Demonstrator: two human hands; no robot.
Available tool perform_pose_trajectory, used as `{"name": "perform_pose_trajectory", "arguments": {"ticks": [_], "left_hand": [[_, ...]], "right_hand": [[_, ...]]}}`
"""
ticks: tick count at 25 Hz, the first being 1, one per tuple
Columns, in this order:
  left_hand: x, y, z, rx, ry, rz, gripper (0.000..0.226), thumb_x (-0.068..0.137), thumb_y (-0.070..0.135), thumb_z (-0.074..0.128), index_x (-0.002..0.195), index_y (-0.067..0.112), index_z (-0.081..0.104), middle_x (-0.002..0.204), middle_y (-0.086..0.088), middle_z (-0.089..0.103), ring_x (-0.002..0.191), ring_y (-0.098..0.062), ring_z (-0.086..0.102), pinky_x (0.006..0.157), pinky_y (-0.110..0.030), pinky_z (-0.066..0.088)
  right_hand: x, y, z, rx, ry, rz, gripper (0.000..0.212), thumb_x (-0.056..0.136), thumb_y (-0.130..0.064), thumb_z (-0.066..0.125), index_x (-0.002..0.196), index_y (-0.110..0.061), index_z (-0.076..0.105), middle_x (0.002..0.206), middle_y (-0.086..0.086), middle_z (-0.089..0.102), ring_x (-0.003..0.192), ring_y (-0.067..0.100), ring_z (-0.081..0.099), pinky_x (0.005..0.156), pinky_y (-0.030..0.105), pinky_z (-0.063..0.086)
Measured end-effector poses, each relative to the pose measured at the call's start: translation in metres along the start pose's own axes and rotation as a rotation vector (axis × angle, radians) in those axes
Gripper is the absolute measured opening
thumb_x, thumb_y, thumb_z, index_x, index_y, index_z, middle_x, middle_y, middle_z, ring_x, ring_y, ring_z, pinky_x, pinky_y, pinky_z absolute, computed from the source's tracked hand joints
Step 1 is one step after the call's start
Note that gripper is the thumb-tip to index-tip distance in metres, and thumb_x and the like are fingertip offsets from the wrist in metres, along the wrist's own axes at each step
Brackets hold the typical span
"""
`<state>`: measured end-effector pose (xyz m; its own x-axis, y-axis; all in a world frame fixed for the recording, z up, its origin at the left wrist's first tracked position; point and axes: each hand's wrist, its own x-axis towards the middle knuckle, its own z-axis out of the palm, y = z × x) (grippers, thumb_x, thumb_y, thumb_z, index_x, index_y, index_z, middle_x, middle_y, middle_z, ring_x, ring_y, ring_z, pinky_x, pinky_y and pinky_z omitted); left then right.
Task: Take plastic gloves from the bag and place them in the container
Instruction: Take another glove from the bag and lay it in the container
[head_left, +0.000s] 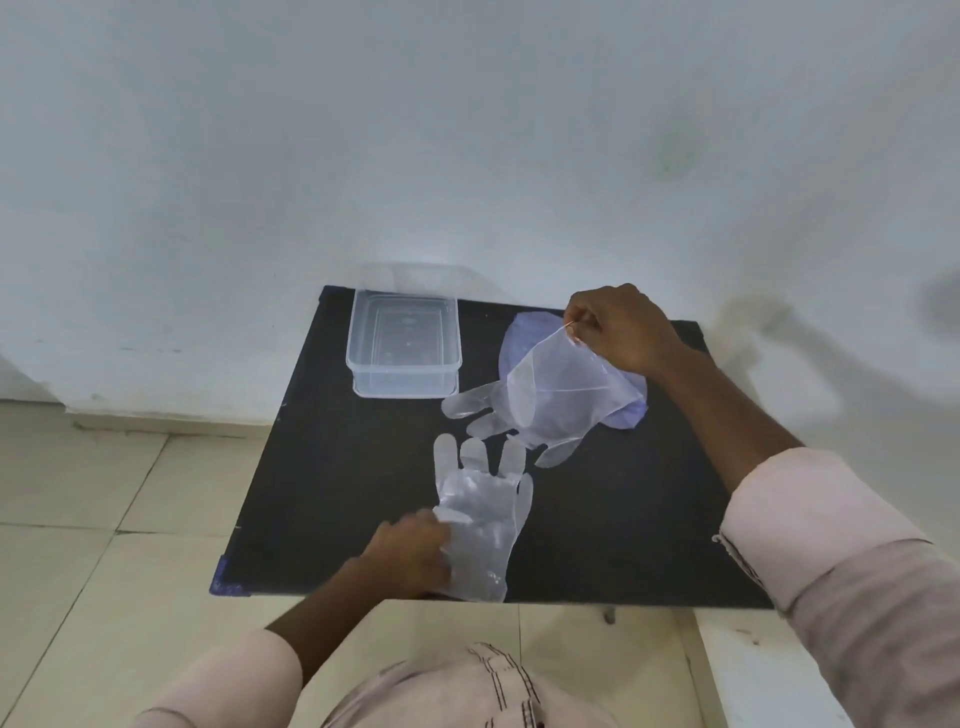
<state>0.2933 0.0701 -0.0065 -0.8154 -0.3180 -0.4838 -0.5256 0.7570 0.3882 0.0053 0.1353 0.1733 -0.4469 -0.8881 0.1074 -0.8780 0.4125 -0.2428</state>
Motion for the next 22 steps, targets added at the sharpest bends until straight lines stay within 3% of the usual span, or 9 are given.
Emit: {"name": "perform_pose_trajectory", "arguments": {"ticks": [4,6,9,12,14,16,18,20,22], "left_hand": [[-0.022,0.064,-0.093,-0.398,0.559,0.096,0.021,0.085,0.037,0.067,0.101,0.024,0.066,0.100,0.007,0.065,0.088,-0.012,0.065,0.084,-0.032,0.056],[-0.021,0.093,-0.135,-0.550,0.705,0.141,0.033,0.080,0.036,0.074,0.108,0.020,0.067,0.106,0.005,0.066,0.091,-0.015,0.066,0.083,-0.032,0.055],[-0.004,0.122,-0.181,-0.743,0.566,0.147,0.057,0.070,0.033,0.084,0.121,0.018,0.062,0.120,0.002,0.065,0.101,-0.021,0.066,0.079,-0.041,0.060],[0.011,0.133,-0.197,-0.860,0.378,0.152,0.037,0.071,0.018,0.084,0.104,0.011,0.070,0.098,-0.001,0.071,0.089,-0.023,0.069,0.068,-0.040,0.063],[0.014,0.141,-0.200,-0.851,0.399,0.156,0.022,0.076,0.017,0.080,0.096,0.007,0.075,0.086,-0.004,0.072,0.079,-0.020,0.068,0.065,-0.038,0.062],[0.014,0.146,-0.201,-0.901,0.438,0.144,0.019,0.079,0.018,0.078,0.094,0.005,0.076,0.091,-0.010,0.074,0.082,-0.022,0.070,0.065,-0.039,0.063],[0.011,0.145,-0.205,-0.946,0.448,0.138,0.018,0.079,0.016,0.078,0.092,0.004,0.076,0.090,-0.010,0.073,0.082,-0.023,0.069,0.064,-0.041,0.063],[0.007,0.141,-0.209,-0.964,0.439,0.146,0.016,0.079,0.014,0.077,0.092,0.004,0.076,0.086,-0.008,0.073,0.078,-0.018,0.068,0.063,-0.040,0.062],[0.002,0.138,-0.211,-0.998,0.426,0.157,0.016,0.079,0.013,0.077,0.092,0.005,0.077,0.089,-0.012,0.073,0.079,-0.015,0.067,0.064,-0.040,0.062]], "right_hand": [[-0.001,-0.012,-0.020,-0.098,-0.102,-0.144,0.010,0.088,-0.017,0.058,0.089,-0.016,0.068,0.086,0.003,0.070,0.077,0.022,0.062,0.065,0.028,0.042],[-0.003,-0.021,-0.034,-0.064,-0.149,-0.195,0.009,0.085,-0.014,0.061,0.085,-0.016,0.070,0.083,0.002,0.071,0.077,0.021,0.063,0.064,0.029,0.044],[-0.006,-0.031,-0.063,-0.051,-0.197,-0.273,0.009,0.083,-0.012,0.062,0.082,-0.016,0.070,0.082,0.000,0.070,0.077,0.019,0.063,0.068,0.033,0.048],[-0.009,-0.038,-0.081,-0.051,-0.250,-0.325,0.008,0.082,-0.010,0.064,0.082,-0.013,0.071,0.078,0.000,0.069,0.077,0.021,0.064,0.071,0.037,0.051],[-0.014,-0.036,-0.091,-0.015,-0.269,-0.340,0.007,0.082,-0.009,0.065,0.084,-0.012,0.071,0.080,0.000,0.071,0.077,0.019,0.066,0.070,0.035,0.051],[-0.023,-0.022,-0.101,0.176,-0.217,-0.279,0.008,0.082,-0.016,0.070,0.090,-0.015,0.070,0.087,-0.001,0.073,0.079,0.015,0.067,0.069,0.025,0.049],[-0.038,0.001,-0.107,0.456,-0.078,-0.131,0.029,0.076,-0.031,0.078,0.102,-0.025,0.066,0.097,-0.007,0.071,0.083,0.010,0.066,0.068,0.015,0.048],[-0.055,0.028,-0.102,0.572,-0.013,0.005,0.055,0.065,-0.041,0.083,0.113,-0.029,0.060,0.106,-0.009,0.066,0.085,0.012,0.064,0.072,0.021,0.050],[-0.068,0.045,-0.084,0.554,-0.098,0.075,0.073,0.053,-0.050,0.087,0.117,-0.030,0.058,0.105,-0.007,0.064,0.083,0.016,0.062,0.075,0.029,0.053]]}}
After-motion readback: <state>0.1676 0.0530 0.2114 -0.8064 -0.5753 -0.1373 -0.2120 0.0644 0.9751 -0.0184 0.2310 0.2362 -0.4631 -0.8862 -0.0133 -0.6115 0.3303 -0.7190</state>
